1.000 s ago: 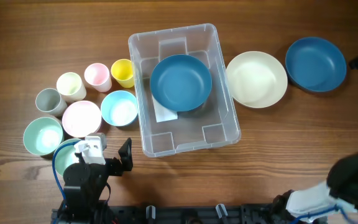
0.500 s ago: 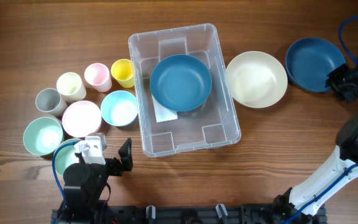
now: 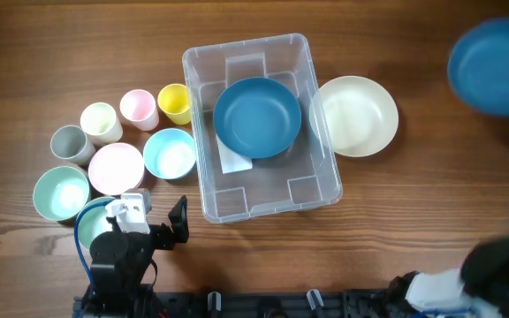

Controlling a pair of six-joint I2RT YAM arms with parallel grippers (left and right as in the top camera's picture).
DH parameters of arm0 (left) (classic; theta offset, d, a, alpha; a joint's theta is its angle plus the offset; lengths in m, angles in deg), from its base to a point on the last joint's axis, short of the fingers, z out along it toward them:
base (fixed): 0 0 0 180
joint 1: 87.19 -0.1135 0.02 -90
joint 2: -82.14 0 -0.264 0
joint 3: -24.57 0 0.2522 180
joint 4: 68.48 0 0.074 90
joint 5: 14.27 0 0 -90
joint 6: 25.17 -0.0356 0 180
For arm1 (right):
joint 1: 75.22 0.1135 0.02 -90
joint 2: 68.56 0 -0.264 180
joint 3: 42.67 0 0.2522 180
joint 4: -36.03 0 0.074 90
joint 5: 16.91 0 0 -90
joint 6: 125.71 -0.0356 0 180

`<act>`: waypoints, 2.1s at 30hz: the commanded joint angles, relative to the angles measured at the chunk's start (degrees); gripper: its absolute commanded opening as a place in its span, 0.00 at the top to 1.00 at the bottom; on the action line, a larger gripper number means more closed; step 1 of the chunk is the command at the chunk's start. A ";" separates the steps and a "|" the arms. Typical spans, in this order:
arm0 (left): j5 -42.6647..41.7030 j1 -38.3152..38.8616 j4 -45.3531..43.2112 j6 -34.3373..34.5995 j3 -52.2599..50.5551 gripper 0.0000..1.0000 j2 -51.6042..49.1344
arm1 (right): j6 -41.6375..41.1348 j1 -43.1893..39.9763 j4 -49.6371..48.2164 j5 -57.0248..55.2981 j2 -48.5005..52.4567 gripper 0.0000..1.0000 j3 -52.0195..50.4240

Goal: Pack container
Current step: 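Grasp the second teal bowl's rim with the right gripper, then stack the second teal bowl onto the first inside the container, then move the right gripper to the cream bowl and grasp its rim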

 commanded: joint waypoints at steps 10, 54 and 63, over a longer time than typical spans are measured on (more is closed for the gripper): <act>-1.07 -0.48 -0.07 -0.52 0.00 0.00 0.31 | 6.03 44.09 -2.91 6.84 -13.35 0.96 0.81; -1.07 -0.48 -0.07 -0.52 0.00 0.00 0.31 | 8.00 53.86 -6.19 4.98 13.99 0.73 1.51; -1.07 -0.48 -0.07 -0.52 -0.02 0.00 0.31 | 3.87 42.23 2.21 -7.26 -5.33 0.27 2.75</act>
